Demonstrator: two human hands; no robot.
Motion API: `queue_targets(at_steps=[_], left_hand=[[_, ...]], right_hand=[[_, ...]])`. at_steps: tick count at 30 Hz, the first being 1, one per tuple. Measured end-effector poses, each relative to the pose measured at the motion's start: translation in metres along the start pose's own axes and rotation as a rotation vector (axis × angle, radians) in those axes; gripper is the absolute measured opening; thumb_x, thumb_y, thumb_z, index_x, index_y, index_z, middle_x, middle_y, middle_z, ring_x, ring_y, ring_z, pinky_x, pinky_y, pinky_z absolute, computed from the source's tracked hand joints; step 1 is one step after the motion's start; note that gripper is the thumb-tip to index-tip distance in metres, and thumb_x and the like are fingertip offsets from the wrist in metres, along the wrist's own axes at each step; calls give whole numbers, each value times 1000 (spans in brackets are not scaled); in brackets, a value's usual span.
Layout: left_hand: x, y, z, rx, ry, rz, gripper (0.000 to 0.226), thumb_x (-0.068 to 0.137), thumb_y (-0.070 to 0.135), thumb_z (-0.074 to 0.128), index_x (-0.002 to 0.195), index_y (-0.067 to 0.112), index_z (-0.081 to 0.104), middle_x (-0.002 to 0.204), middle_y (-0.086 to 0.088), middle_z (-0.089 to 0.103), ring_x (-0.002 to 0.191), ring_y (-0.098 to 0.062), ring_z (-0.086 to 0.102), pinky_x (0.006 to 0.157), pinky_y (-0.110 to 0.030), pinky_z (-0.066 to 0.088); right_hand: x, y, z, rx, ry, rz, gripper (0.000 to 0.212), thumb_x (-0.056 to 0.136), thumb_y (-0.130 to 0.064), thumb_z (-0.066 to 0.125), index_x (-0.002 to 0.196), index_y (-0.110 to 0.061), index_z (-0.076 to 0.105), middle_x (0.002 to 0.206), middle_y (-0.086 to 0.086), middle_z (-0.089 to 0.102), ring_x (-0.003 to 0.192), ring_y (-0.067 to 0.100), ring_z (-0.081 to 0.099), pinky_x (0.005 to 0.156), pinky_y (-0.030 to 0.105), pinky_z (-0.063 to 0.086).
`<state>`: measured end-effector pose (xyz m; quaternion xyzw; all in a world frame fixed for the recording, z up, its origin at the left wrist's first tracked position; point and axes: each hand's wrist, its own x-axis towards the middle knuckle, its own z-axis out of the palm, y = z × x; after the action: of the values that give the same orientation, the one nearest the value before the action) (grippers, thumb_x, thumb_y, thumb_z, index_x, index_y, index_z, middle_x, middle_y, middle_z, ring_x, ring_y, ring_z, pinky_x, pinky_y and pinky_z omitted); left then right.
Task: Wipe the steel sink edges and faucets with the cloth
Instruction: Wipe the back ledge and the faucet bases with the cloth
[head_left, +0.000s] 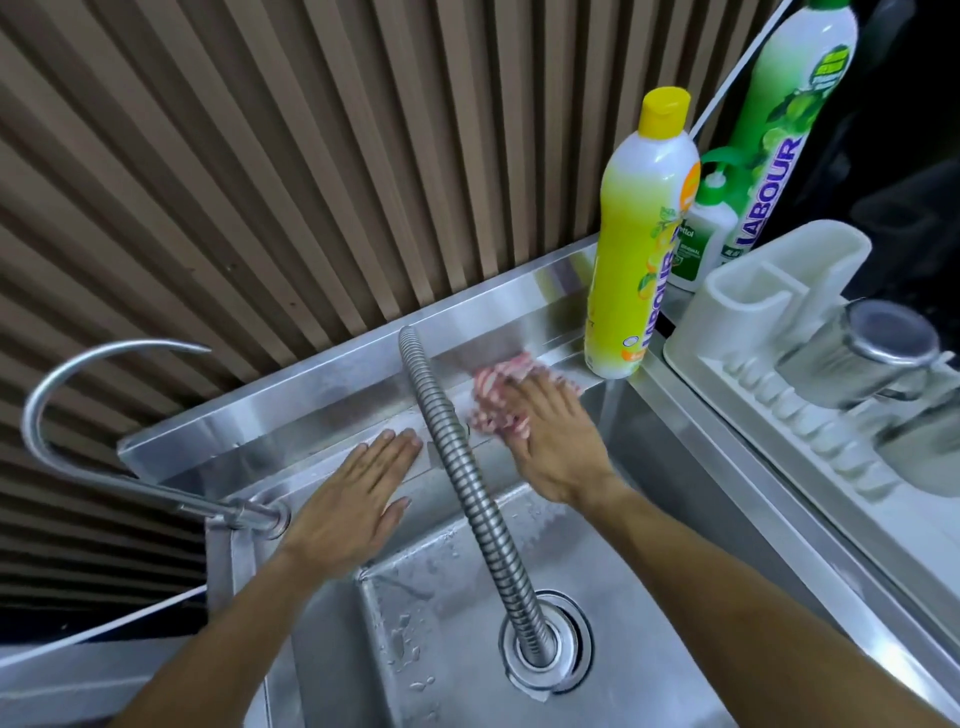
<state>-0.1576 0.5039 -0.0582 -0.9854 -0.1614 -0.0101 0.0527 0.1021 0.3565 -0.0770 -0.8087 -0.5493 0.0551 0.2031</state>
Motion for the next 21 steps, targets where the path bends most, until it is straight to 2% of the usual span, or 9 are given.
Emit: queue_targets(at_steps=[2, 4, 6, 7, 11, 13, 16, 19, 21], left_hand=[[-2, 4, 8, -74, -26, -62, 88, 102, 48, 49, 163, 25, -10, 170, 11, -15, 156, -7, -15, 123, -23, -11], [-1, 7, 15, -70, -55, -110, 90, 101, 54, 46, 162, 28, -14, 172, 6, -9, 158, -15, -10, 125, -31, -6], [-2, 7, 17, -79, -80, -143, 94, 97, 58, 48, 162, 28, -13, 171, 4, -8, 158, -15, -15, 125, -34, -4], [-2, 6, 16, -99, -89, -147, 97, 95, 59, 50, 163, 28, -12, 171, 5, -12, 157, -14, -18, 125, -34, -4], [0, 8, 16, -134, -110, -182, 105, 90, 64, 54, 164, 23, -8, 170, 5, -20, 156, -15, -22, 127, -39, -3], [2, 10, 16, -116, -123, -205, 105, 90, 66, 52, 164, 22, -9, 170, 4, -22, 156, -17, -24, 128, -41, -2], [2, 10, 15, -120, -152, -204, 106, 89, 66, 51, 164, 22, -10, 170, 1, -20, 157, -22, -18, 129, -48, 5], [1, 11, 15, -127, -162, -223, 109, 88, 67, 53, 162, 29, -17, 170, 0, -23, 157, -23, -21, 128, -48, -2], [1, 15, 16, -123, -135, -243, 108, 89, 68, 54, 161, 32, -17, 169, 0, -22, 156, -24, -21, 127, -50, -5]], right_hand=[[4, -8, 4, 48, 29, 175, 73, 103, -56, 8, 165, -16, 11, 172, 7, 11, 159, 22, -5, 124, 37, -18], [0, -37, 20, 70, -6, 70, 70, 106, -57, 19, 165, -20, 8, 173, 5, 6, 158, 22, -10, 123, 40, -21], [-7, -49, 29, 49, -60, -76, 72, 106, -54, 36, 165, -22, 9, 173, 3, 7, 158, 20, -13, 125, 42, -18], [-4, -41, 27, 29, -71, -110, 71, 107, -53, 36, 165, -23, 9, 173, 2, 8, 157, 18, -13, 125, 40, -17], [11, -15, 7, -4, -10, 16, 67, 104, -53, 19, 164, -23, 16, 171, 3, 17, 159, 20, -8, 127, 40, -11], [8, -31, 13, 23, -16, 51, 69, 104, -54, 21, 164, -20, 16, 171, 5, 19, 159, 23, -6, 126, 39, -14], [-4, -45, 26, 10, -83, -82, 74, 104, -58, 35, 164, -20, 14, 171, 3, 17, 159, 22, -7, 127, 43, -11], [5, -23, 12, -33, -78, -121, 67, 106, -56, 32, 164, -24, 18, 171, 1, 20, 159, 18, -3, 126, 39, -14], [11, -20, 8, -42, -50, -31, 66, 107, -57, 28, 164, -25, 16, 170, 0, 20, 159, 21, -4, 125, 39, -14]])
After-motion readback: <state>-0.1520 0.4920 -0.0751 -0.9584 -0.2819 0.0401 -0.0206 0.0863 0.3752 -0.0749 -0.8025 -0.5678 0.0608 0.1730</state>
